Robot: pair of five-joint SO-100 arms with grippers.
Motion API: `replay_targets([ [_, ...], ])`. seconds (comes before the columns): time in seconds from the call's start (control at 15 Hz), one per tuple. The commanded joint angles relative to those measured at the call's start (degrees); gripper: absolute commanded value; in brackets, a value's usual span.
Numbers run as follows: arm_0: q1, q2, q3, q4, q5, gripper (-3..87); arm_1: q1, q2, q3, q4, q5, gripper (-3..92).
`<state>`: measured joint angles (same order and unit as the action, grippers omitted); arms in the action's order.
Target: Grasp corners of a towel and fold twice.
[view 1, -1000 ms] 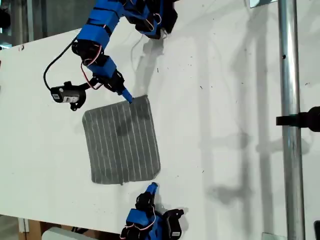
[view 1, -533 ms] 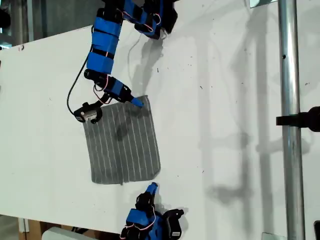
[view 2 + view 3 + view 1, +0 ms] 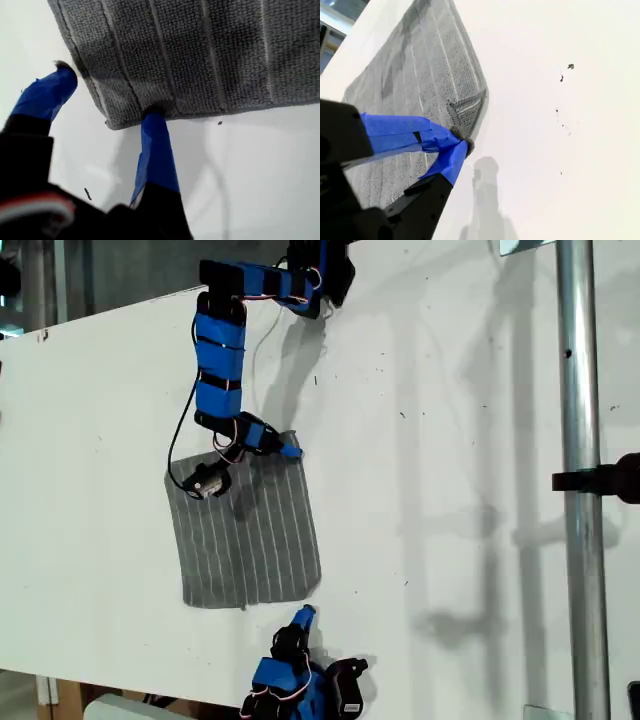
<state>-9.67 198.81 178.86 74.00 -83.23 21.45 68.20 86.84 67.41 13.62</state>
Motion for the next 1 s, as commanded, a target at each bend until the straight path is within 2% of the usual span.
replay_targets([
  [0.0,0.26,0.35,-0.18,0.18,-0.53,-2.9,1.14,-1.32,-2.72,-1.58,-1.05,27.8],
  [0.13,0.26,0.35,-0.18,0.18,-0.70,-2.9,1.23,-3.96,-4.75,-1.85,-1.58,19.4],
  [0.2,0.26,0.35,-0.18,0.18,-0.70,-2.9,1.23,-4.75,-5.54,-1.76,-1.32,2.4],
  [0.27,0.26,0.35,-0.18,0.18,-0.79,-2.9,1.14,-4.75,-5.54,-2.37,-1.23,-0.2],
  [0.67,-2.11,-3.08,-7.73,-4.39,-1.41,-3.0,-0.09,-4.75,-5.89,-3.78,-0.44,-0.2],
  [0.93,-6.42,-36.30,-33.84,-5.36,6.33,-3.0,-1.23,-4.31,-5.98,-4.04,0.70,-0.2],
])
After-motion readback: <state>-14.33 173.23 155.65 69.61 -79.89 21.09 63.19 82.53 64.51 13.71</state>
